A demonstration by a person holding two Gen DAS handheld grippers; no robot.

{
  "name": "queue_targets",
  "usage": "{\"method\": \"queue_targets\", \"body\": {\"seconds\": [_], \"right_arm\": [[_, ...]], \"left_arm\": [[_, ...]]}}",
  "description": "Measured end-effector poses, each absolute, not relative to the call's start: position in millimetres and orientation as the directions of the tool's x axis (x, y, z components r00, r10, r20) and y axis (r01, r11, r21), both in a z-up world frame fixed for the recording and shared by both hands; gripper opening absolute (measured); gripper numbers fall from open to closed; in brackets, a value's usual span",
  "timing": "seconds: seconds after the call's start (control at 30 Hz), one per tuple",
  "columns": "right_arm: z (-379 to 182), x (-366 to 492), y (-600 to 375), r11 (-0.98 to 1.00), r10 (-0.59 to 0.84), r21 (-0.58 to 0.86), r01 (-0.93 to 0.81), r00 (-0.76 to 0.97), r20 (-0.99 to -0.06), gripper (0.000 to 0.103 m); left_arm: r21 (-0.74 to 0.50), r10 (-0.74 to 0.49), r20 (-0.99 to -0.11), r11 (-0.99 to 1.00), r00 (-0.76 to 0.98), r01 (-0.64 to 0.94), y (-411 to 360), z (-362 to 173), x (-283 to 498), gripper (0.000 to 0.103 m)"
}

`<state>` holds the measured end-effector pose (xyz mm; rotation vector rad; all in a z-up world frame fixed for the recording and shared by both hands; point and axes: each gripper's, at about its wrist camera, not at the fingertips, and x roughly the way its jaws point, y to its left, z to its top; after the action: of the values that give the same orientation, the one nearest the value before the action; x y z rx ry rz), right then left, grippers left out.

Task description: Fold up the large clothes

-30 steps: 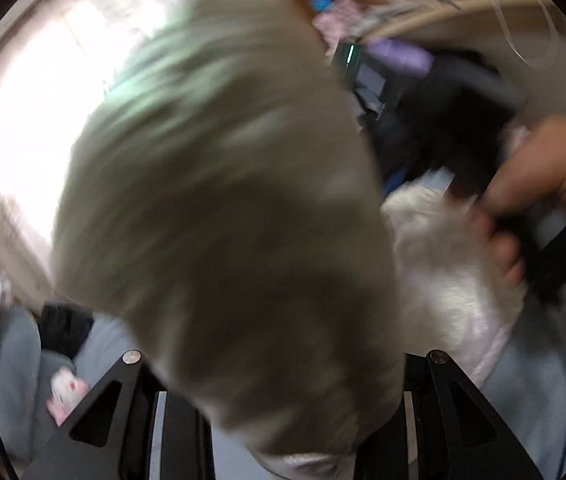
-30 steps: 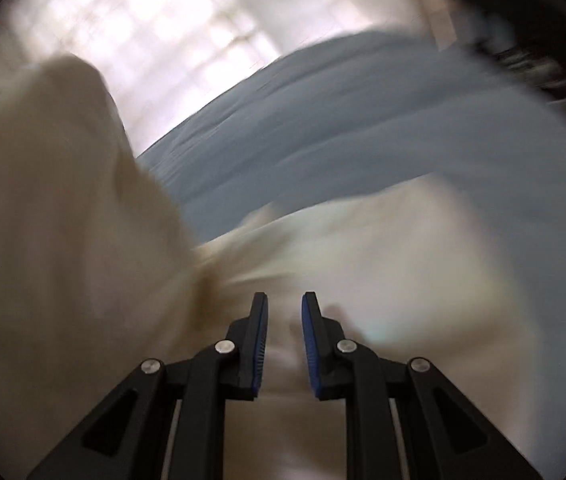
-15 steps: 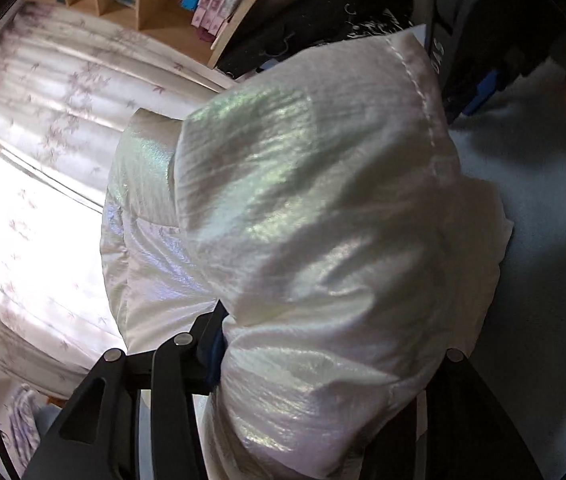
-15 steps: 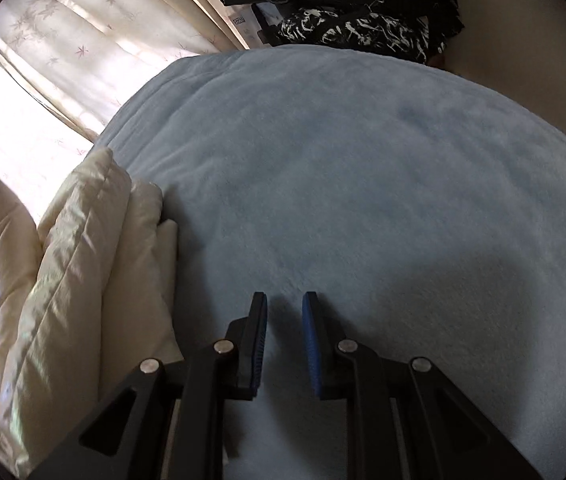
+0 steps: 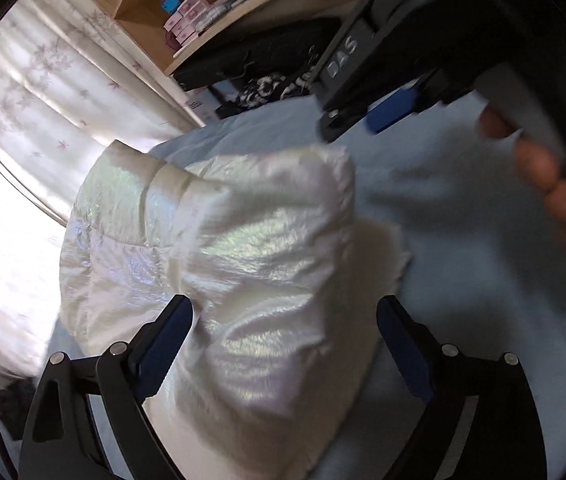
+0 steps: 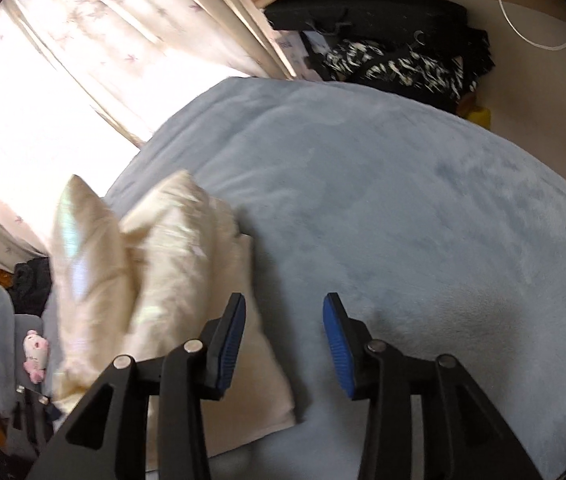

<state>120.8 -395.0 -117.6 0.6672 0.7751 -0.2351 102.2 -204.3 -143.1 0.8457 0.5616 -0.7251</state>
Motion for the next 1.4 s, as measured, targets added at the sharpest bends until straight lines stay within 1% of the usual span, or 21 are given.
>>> {"method": "queue_targets", "body": {"seconds": [0.07, 0.13, 0.2, 0.3, 0.37, 0.4, 0.43, 0.5, 0.6, 0.67, 0.77, 0.8, 0.83, 0.87, 0.9, 0.93, 1.0, 1.1, 1.2, 1.33, 1.4], "right_arm": [[-106.0, 121.0, -391.7, 0.779, 0.052, 0.475, 0.408, 0.714, -0.698, 0.045], [-90.3, 122.2, -385.5, 0.790, 0.066, 0.484, 0.376, 0.733, -0.677, 0.057], [-75.1, 126.4, -379.2, 0.805, 0.078, 0.484, 0.343, 0.748, -0.659, 0.062], [-52.2, 140.3, -366.6, 0.834, 0.108, 0.478, 0.276, 0.767, -0.632, 0.064], [-39.4, 154.0, -356.9, 0.853, 0.127, 0.465, 0.235, 0.772, -0.623, 0.064], [-32.5, 164.9, -349.8, 0.866, 0.138, 0.455, 0.207, 0.775, -0.616, 0.066], [-27.5, 173.8, -343.8, 0.877, 0.146, 0.443, 0.184, 0.777, -0.613, 0.072], [-20.3, 201.2, -329.5, 0.906, 0.163, 0.403, 0.131, 0.769, -0.618, 0.075], [-21.2, 245.1, -311.8, 0.935, 0.203, 0.351, 0.055, 0.727, -0.655, 0.075], [-28.3, 275.6, -302.8, 0.942, 0.234, 0.335, 0.014, 0.686, -0.689, 0.075], [-44.2, 305.1, -296.4, 0.954, 0.233, 0.299, -0.003, 0.637, -0.735, 0.075], [-53.8, 314.4, -295.3, 0.952, 0.247, 0.305, -0.010, 0.611, -0.752, 0.075], [-62.2, 319.4, -296.0, 0.948, 0.264, 0.316, -0.015, 0.590, -0.763, 0.070], [-72.2, 323.7, -297.1, 0.941, 0.292, 0.337, -0.029, 0.573, -0.765, 0.059], [-77.3, 323.3, -297.4, 0.935, 0.318, 0.351, -0.054, 0.569, -0.759, 0.037], [-80.2, 321.3, -298.0, 0.932, 0.331, 0.355, -0.073, 0.572, -0.751, 0.033], [-76.0, 308.7, -301.2, 0.938, 0.314, 0.338, -0.082, 0.616, -0.722, 0.028], [-74.2, 284.9, -312.1, 0.943, 0.283, 0.326, -0.068, 0.680, -0.676, 0.027], [-97.9, 271.4, -331.1, 0.944, 0.224, 0.329, 0.018, 0.695, -0.683, 0.028], [-123.2, 263.8, -351.1, 0.921, 0.200, 0.377, 0.103, 0.705, -0.680, 0.036], [-131.8, 266.1, -356.1, 0.915, 0.194, 0.386, 0.119, 0.708, -0.679, 0.038]], "left_arm": [[0.402, -0.388, -0.700, 0.480, 0.600, 0.780, -194.8, -122.9, 104.7, 0.092], [0.334, -0.431, -0.691, 0.521, 0.580, 0.785, -174.4, -99.6, 108.4, 0.092], [0.276, -0.455, -0.678, 0.572, 0.578, 0.773, -152.6, -78.5, 118.8, 0.092], [0.153, -0.463, -0.665, 0.683, 0.585, 0.714, -110.1, -52.3, 151.4, 0.092], [0.099, -0.430, -0.671, 0.755, 0.604, 0.648, -87.8, -46.4, 178.6, 0.092], [0.079, -0.404, -0.677, 0.791, 0.615, 0.607, -78.6, -45.5, 191.4, 0.092], [0.049, -0.378, -0.688, 0.827, 0.620, 0.560, -66.4, -47.4, 208.5, 0.092], [-0.031, -0.361, -0.715, 0.872, 0.599, 0.489, -49.7, -54.4, 253.2, 0.092], [-0.136, -0.354, -0.741, 0.911, 0.570, 0.388, -27.5, -72.7, 292.4, 0.092], [-0.158, -0.348, -0.747, 0.921, 0.566, 0.357, -26.9, -83.8, 305.6, 0.092], [-0.166, -0.334, -0.759, 0.930, 0.559, 0.329, -30.2, -102.8, 331.2, 0.092], [-0.164, -0.327, -0.762, 0.933, 0.559, 0.321, -30.9, -107.0, 336.6, 0.092], [-0.165, -0.322, -0.765, 0.935, 0.558, 0.313, -32.6, -111.1, 341.3, 0.092], [-0.165, -0.322, -0.766, 0.935, 0.556, 0.313, -39.7, -114.0, 343.8, 0.091], [-0.163, -0.319, -0.767, 0.936, 0.557, 0.311, -41.9, -115.9, 347.3, 0.090], [-0.159, -0.315, -0.764, 0.938, 0.564, 0.309, -45.8, -117.7, 346.8, 0.088], [-0.144, -0.302, -0.749, 0.943, 0.590, 0.300, -53.5, -120.0, 352.0, 0.088], [-0.144, -0.304, -0.735, 0.944, 0.607, 0.298, -68.5, -121.0, 352.0, 0.088], [-0.144, -0.323, -0.740, 0.933, 0.590, 0.330, -92.8, -128.5, 347.6, 0.088], [-0.022, -0.252, -0.723, 0.939, 0.643, 0.343, -123.4, -135.2, 336.1, 0.091], [-0.010, -0.234, -0.731, 0.943, 0.641, 0.332, -127.6, -140.7, 340.0, 0.093]]}}
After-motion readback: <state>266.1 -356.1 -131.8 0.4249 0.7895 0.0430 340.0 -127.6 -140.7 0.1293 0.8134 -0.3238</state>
